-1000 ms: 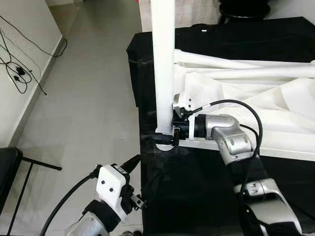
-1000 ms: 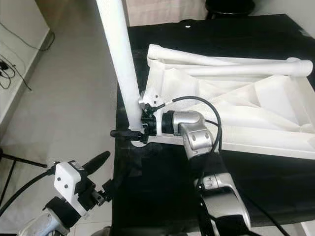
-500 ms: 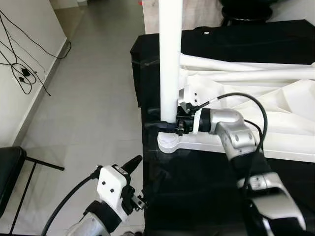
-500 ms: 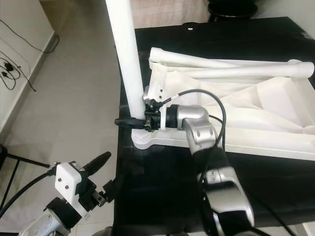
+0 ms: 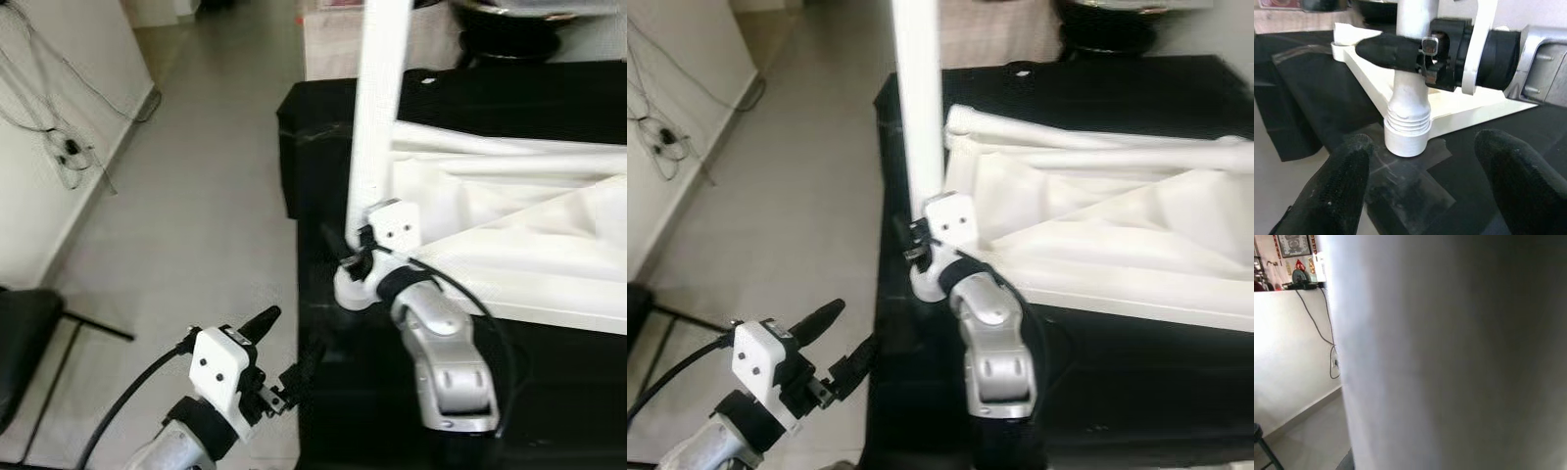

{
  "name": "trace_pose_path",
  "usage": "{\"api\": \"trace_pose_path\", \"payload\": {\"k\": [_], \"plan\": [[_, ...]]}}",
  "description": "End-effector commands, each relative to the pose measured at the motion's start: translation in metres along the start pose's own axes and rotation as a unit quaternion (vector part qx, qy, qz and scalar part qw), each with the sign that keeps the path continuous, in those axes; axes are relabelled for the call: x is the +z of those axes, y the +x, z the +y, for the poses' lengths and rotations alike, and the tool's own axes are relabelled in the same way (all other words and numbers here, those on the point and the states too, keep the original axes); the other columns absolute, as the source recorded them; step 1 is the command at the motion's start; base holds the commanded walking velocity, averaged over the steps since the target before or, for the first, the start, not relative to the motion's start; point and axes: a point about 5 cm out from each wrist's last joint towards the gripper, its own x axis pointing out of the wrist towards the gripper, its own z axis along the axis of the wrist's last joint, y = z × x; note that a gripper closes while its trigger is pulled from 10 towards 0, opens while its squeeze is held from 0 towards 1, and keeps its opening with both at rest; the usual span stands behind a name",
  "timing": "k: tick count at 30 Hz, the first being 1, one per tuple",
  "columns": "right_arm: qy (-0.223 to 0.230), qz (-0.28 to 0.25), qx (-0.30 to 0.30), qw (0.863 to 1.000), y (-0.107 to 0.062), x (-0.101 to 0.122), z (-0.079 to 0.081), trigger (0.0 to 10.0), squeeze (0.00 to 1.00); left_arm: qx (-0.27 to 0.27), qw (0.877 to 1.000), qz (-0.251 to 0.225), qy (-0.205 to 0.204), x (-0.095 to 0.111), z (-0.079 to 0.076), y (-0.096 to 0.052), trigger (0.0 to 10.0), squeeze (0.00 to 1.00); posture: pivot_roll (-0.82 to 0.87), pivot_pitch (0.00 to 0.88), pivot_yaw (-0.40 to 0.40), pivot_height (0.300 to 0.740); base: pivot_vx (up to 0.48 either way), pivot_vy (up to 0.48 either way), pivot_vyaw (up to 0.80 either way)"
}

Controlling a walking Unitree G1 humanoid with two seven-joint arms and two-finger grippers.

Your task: Building children table

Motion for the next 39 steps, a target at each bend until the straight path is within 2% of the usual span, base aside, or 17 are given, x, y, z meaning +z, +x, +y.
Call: {"api": "trace_pose_path", "payload": {"k": [1, 7, 8, 11, 15, 17, 18, 19, 20, 25, 26, 28, 29, 33, 35, 36, 39], "plan": [[0.018, 0.064, 0.017, 0.998, 0.004, -0.021, 0.001, 10.0, 0.0, 0.004, 1.0, 0.008, -0.003, -0.003, 0.002, -0.003, 10.0, 0.0, -0.02, 0.18, 0.045, 0.74, 0.0, 0.0, 0.0], [0.025, 0.027, 0.092, 0.995, 0.012, 0.002, 0.007, 10.0, 0.0, 0.005, 1.0, 0.008, -0.004, -0.004, 0.002, -0.003, 10.0, 0.0, -0.02, 0.176, 0.046, 0.74, 0.0, 0.0, 0.0], [0.027, -0.001, 0.145, 0.989, 0.014, 0.013, 0.008, 10.0, 1.0, 0.004, 1.0, 0.009, -0.004, -0.004, 0.002, -0.002, 10.0, 0.0, -0.02, 0.175, 0.045, 0.74, 0.0, 0.0, 0.0], [0.02, -0.046, 0.232, 0.971, 0.017, 0.032, 0.005, 10.0, 1.0, 0.003, 1.0, 0.009, -0.006, -0.004, 0.0, -0.002, 10.0, 0.0, -0.02, 0.174, 0.045, 0.74, 0.0, 0.0, 0.0], [-0.014, -0.054, 0.297, 0.953, 0.02, 0.041, -0.002, 10.0, 1.0, 0.002, 1.0, 0.009, -0.007, -0.004, -0.001, -0.003, 10.0, 0.0, -0.01, 0.176, 0.042, 0.74, 0.0, 0.0, 0.0], [-0.047, -0.048, 0.383, 0.921, 0.021, 0.048, -0.003, 10.0, 1.0, 0.002, 1.0, 0.009, -0.008, -0.004, -0.001, -0.003, 10.0, 0.0, -0.01, 0.177, 0.042, 0.74, 0.0, 0.0, 0.0], [-0.047, -0.048, 0.383, 0.921, 0.021, 0.048, -0.003, 10.0, 1.0, 0.002, 1.0, 0.009, -0.008, -0.004, -0.001, -0.003, 10.0, 0.0, -0.01, 0.177, 0.042, 0.74, 0.0, 0.0, 0.0], [-0.053, -0.047, 0.41, 0.909, 0.021, 0.05, -0.003, 10.0, 1.0, 0.002, 1.0, 0.009, -0.009, -0.004, -0.002, -0.004, 10.0, 0.0, -0.01, 0.177, 0.043, 0.74, 0.0, 0.0, 0.0], [-0.058, -0.044, 0.454, 0.888, 0.022, 0.049, -0.004, 10.0, 1.0, 0.002, 1.0, 0.009, -0.01, -0.004, -0.002, -0.004, 10.0, 0.0, -0.01, 0.176, 0.044, 0.74, 0.0, 0.0, 0.0], [-0.058, -0.041, 0.466, 0.882, 0.022, 0.048, -0.004, 10.0, 1.0, 0.002, 1.0, 0.009, -0.01, -0.004, -0.002, -0.004, 10.0, 0.0, -0.01, 0.176, 0.044, 0.74, 0.0, 0.0, 0.0], [-0.064, -0.037, 0.471, 0.879, 0.025, 0.047, -0.006, 10.0, 0.94, 0.001, 1.0, 0.009, -0.01, -0.004, -0.003, -0.004, 10.0, 0.0, 0.0, 0.176, 0.045, 0.74, 0.0, 0.0, 0.0], [-0.07, -0.034, 0.478, 0.875, 0.028, 0.045, -0.009, 10.0, 0.94, 0.001, 1.0, 0.009, -0.011, -0.004, -0.003, -0.004, 10.0, 0.0, 0.0, 0.176, 0.045, 0.74, 0.0, 0.0, 0.0], [-0.06, -0.029, 0.498, 0.864, 0.038, 0.046, -0.011, 10.0, 0.0, 0.001, 1.0, 0.009, -0.011, -0.003, -0.004, -0.005, 10.0, 0.0, 0.01, 0.189, 0.045, 0.74, 0.0, 0.0, 0.0], [-0.054, -0.024, 0.536, 0.842, 0.054, 0.051, -0.008, 10.0, 0.0, 0.001, 1.0, 0.009, -0.012, -0.001, -0.006, -0.006, 10.0, 0.0, 0.02, 0.199, 0.042, 0.74, 0.0, 0.0, 0.0], [-0.054, -0.024, 0.536, 0.842, 0.054, 0.051, -0.008, 10.0, 0.0, 0.001, 1.0, 0.009, -0.012, -0.001, -0.006, -0.006, 10.0, 0.0, 0.02, 0.199, 0.042, 0.74, 0.0, 0.0, 0.0], [-0.05, -0.024, 0.563, 0.824, 0.055, 0.053, -0.004, 0.0, 0.0, 0.001, 1.0, 0.009, -0.013, -0.001, -0.007, -0.007, 10.0, 0.0, 0.02, 0.202, 0.041, 0.74, 0.0, 0.0, 0.0], [-0.044, -0.023, 0.58, 0.813, 0.054, 0.053, -0.002, 0.0, 0.0, 0.001, 1.0, 0.009, -0.013, 0.0, -0.008, -0.007, 10.0, 0.0, 0.02, 0.206, 0.037, 0.74, 0.0, 0.0, 0.0]]}}
